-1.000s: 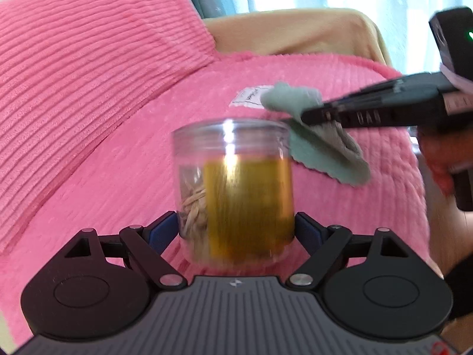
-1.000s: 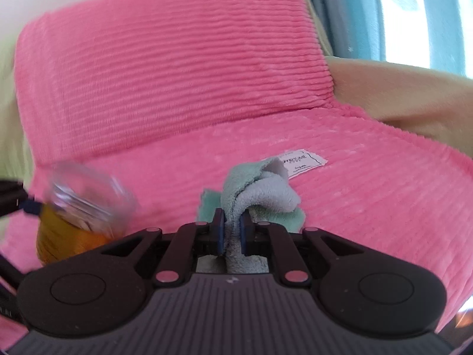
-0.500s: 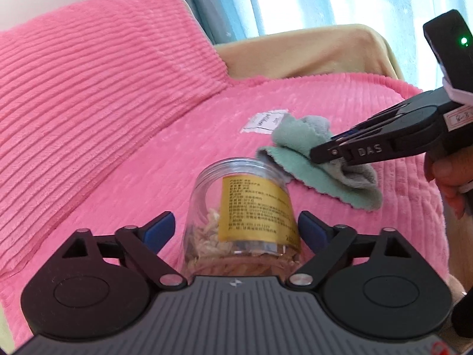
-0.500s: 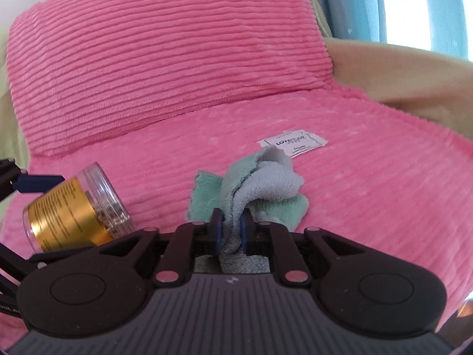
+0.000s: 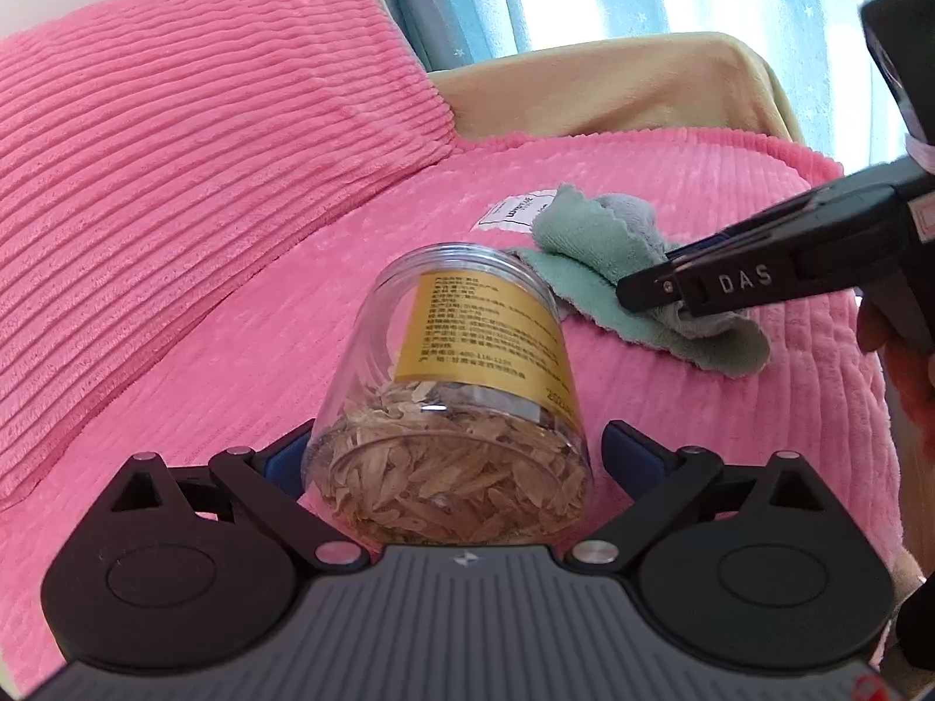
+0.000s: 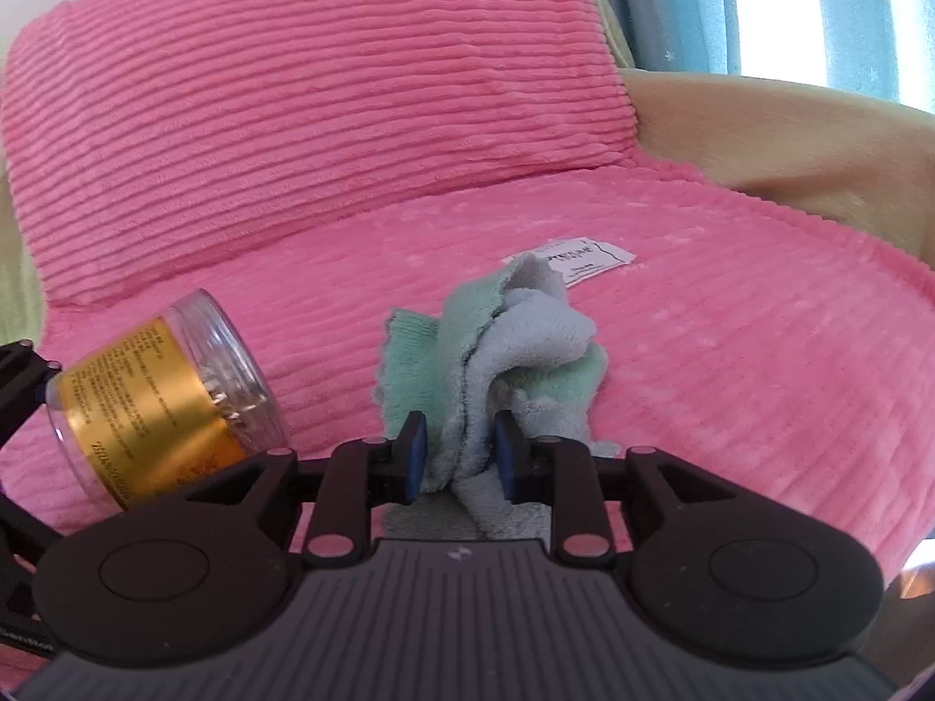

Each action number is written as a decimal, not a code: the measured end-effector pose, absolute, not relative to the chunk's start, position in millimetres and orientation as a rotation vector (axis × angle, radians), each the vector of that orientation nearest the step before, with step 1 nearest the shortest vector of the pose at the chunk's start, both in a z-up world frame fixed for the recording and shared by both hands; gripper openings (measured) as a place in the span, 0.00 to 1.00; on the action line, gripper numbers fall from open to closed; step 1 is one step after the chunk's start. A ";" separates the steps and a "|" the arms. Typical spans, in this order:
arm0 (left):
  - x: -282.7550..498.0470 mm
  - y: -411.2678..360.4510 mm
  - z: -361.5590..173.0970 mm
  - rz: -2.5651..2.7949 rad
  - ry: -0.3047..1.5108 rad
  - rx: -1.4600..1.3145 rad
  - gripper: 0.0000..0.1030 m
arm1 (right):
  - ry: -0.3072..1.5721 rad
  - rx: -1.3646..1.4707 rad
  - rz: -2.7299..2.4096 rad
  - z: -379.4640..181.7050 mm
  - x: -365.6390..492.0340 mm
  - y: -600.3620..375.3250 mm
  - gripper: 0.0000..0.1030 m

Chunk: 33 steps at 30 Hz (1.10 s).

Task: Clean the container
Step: 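Tilt the clear jar onto its side with the left gripper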

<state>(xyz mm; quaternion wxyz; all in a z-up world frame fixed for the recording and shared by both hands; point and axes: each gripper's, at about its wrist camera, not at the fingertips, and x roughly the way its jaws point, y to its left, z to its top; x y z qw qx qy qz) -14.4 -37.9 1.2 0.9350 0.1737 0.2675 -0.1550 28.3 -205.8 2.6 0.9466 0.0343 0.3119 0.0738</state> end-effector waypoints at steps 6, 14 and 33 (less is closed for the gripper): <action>-12.6 -34.1 0.4 -0.307 0.547 0.333 0.96 | 0.665 0.090 0.157 2.8 26.8 -211.0 0.22; -12.5 -32.5 1.2 -0.304 0.539 0.314 0.97 | 0.705 0.321 0.180 1.2 33.2 -239.7 0.22; -11.1 -32.0 -3.7 -0.284 0.538 0.301 0.97 | 0.738 0.107 0.218 6.2 32.8 -219.2 0.24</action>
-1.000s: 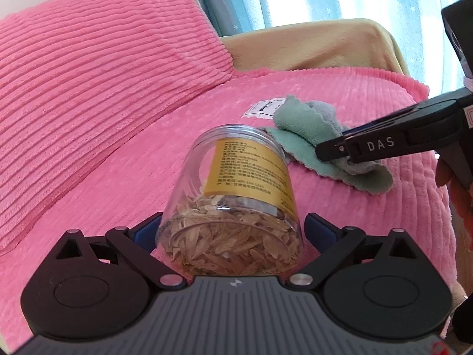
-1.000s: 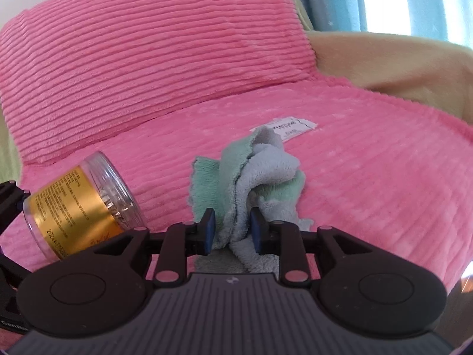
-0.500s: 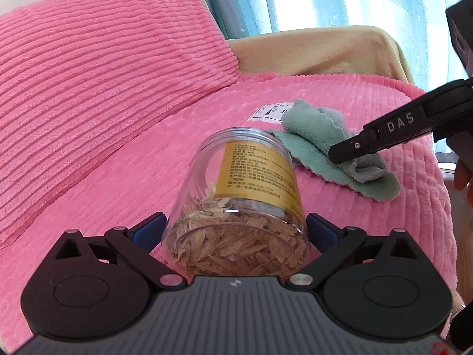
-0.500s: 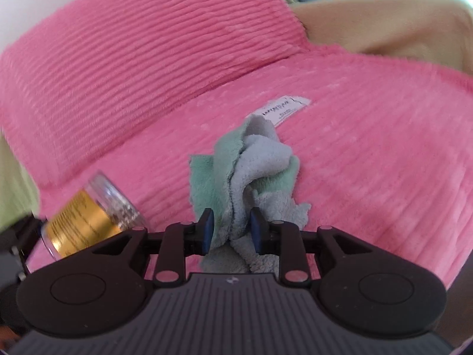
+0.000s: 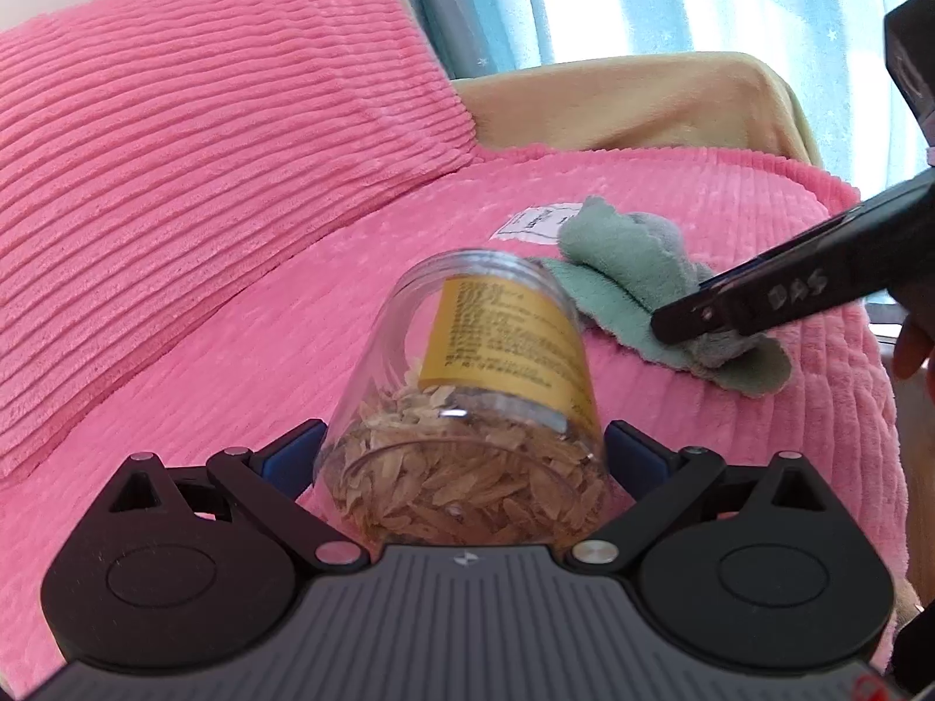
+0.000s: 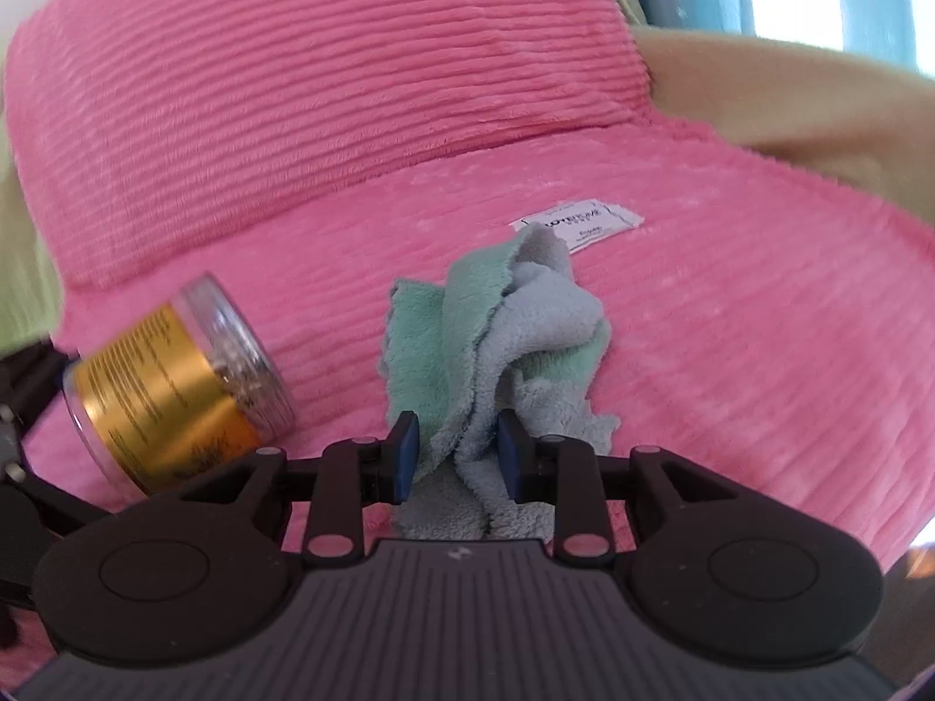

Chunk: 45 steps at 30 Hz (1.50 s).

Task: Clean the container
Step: 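Tilt the clear jar onto its side with the left gripper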

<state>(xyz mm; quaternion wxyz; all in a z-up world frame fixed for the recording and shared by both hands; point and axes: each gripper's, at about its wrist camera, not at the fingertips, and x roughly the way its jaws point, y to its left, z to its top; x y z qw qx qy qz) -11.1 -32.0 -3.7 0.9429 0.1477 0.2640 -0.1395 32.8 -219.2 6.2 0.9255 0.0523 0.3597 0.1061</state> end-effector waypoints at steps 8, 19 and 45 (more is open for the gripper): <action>-12.3 -28.0 -7.5 -0.252 0.519 0.280 0.97 | 0.701 0.008 0.217 12.0 33.3 -209.1 0.22; -1.7 -25.0 -8.9 -0.245 0.628 0.209 0.99 | 0.708 -0.001 0.208 10.6 37.0 -208.7 0.22; 6.4 -29.8 2.8 -0.206 0.653 0.201 0.99 | 0.726 0.033 0.214 10.7 43.0 -212.2 0.22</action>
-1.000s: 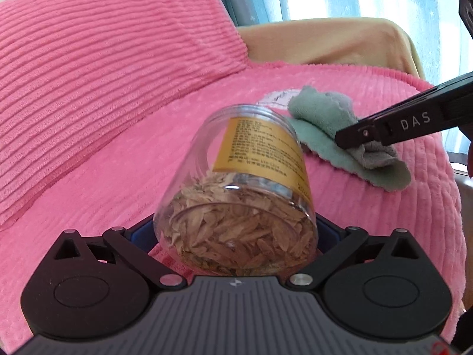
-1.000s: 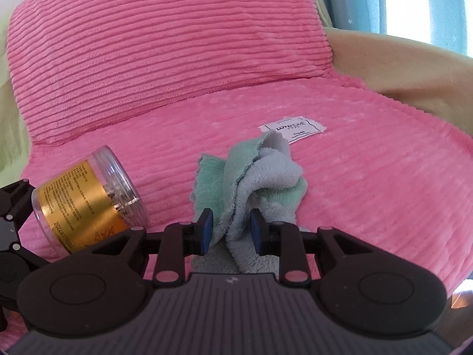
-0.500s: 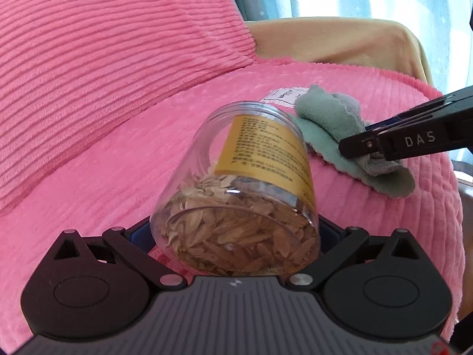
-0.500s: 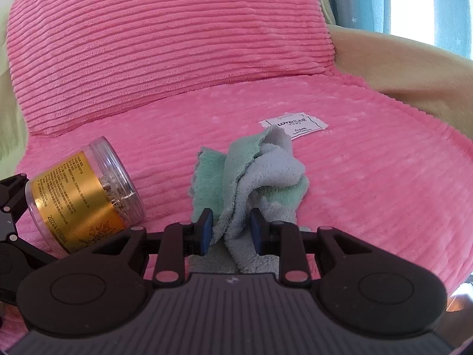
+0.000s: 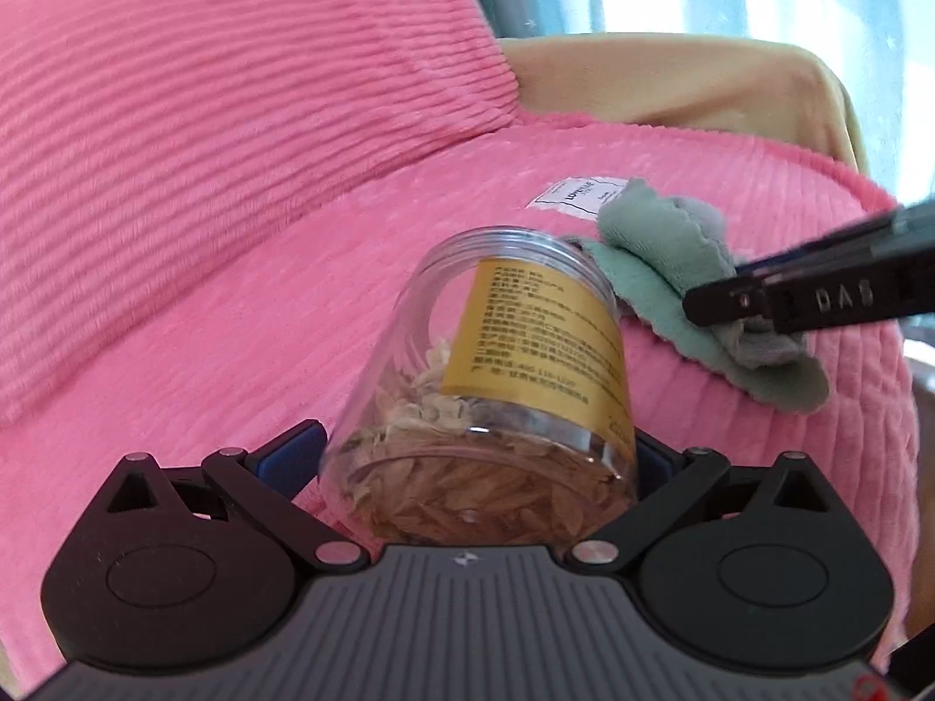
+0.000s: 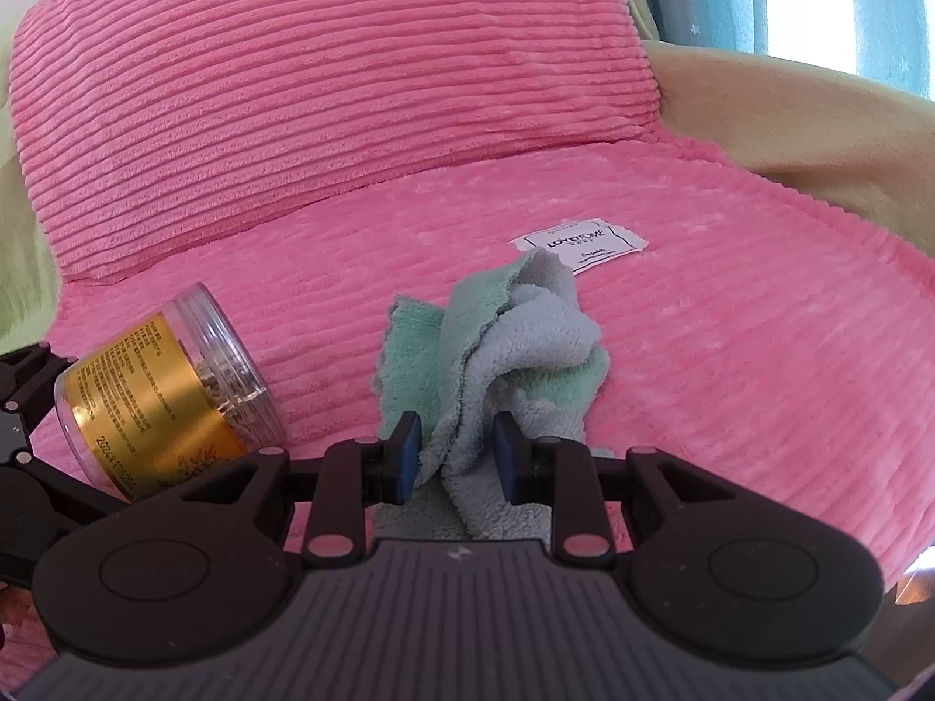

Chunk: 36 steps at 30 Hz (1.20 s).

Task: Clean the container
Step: 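Tilt the clear jar onto its side with the left gripper, then wipe the jar's side with the cloth in the right gripper while the left gripper holds the jar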

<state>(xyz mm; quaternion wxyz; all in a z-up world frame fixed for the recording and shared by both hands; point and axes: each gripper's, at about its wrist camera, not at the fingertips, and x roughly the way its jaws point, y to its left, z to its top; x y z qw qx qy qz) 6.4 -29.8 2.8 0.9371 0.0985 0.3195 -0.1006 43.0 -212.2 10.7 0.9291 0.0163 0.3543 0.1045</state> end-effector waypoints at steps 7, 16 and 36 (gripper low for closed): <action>12.6 -27.0 0.8 -0.187 0.707 0.161 1.00 | 0.727 0.038 0.206 10.0 42.0 -206.6 0.22; 3.3 -41.8 -0.3 -0.176 0.649 0.327 0.99 | 0.712 0.001 0.193 12.0 40.0 -205.1 0.15; 9.9 -32.0 -2.8 -0.291 0.584 0.276 0.85 | 0.454 0.068 0.408 68.2 15.9 -203.1 0.07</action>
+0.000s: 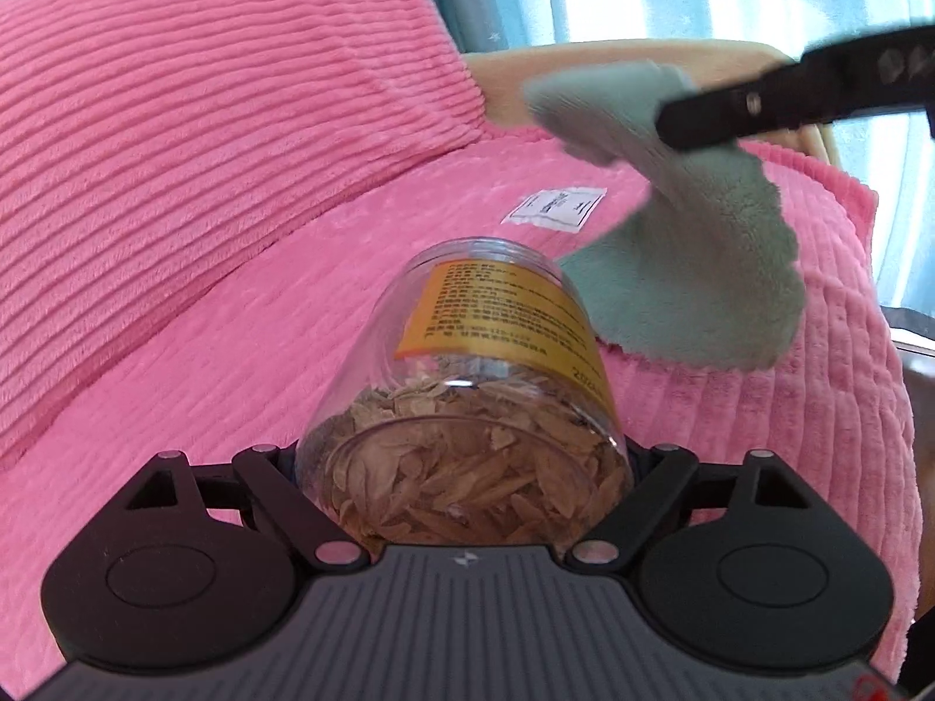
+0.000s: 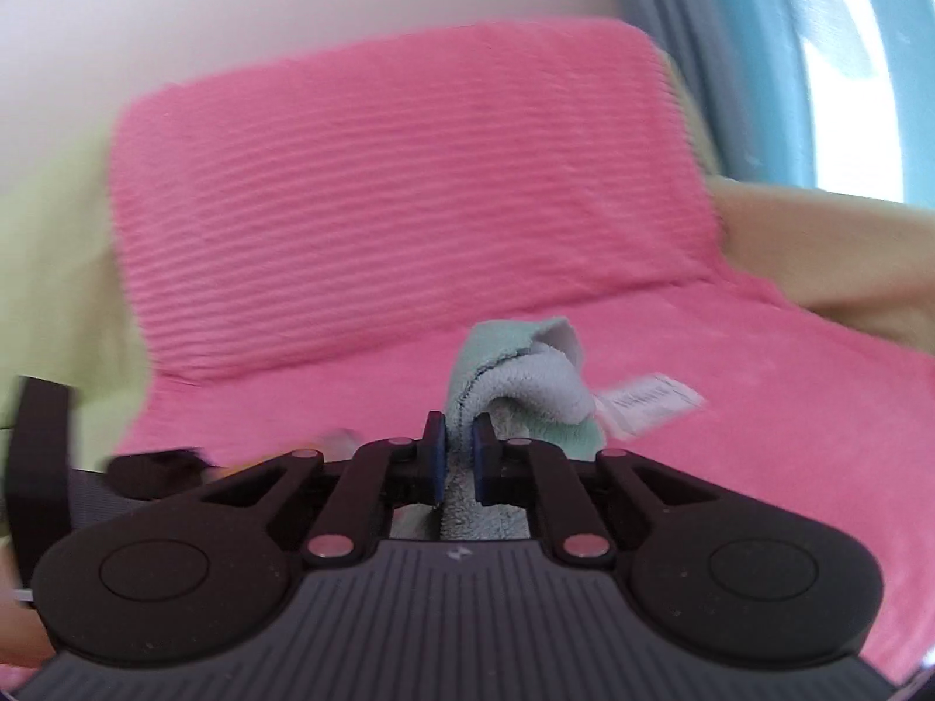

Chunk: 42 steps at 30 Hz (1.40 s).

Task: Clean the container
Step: 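Wipe the jar's side with the cloth in the right gripper while the left gripper holds the jar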

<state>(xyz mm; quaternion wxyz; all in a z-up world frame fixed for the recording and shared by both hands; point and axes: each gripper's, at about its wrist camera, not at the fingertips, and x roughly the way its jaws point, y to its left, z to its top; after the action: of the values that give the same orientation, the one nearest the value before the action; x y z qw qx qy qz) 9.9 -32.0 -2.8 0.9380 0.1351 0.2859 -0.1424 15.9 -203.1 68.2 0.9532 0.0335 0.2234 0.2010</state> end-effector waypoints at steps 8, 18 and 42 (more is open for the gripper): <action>2.2 -42.1 -3.8 -0.383 0.540 0.304 0.84 | 0.494 0.049 0.540 61.1 22.4 -186.7 0.07; 1.3 -32.8 -10.2 -0.413 0.571 0.275 0.83 | 0.579 0.053 0.711 51.4 23.7 -155.2 0.07; 1.0 -10.0 -3.1 -0.445 0.628 0.027 0.87 | 0.528 0.047 0.611 45.6 34.3 -163.7 0.05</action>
<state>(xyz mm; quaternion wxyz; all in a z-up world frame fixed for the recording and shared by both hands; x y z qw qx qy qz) 1.0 -10.0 -3.1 0.9268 0.0129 0.3065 -0.2168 34.3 -163.7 45.6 0.9193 0.0226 0.2569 0.2973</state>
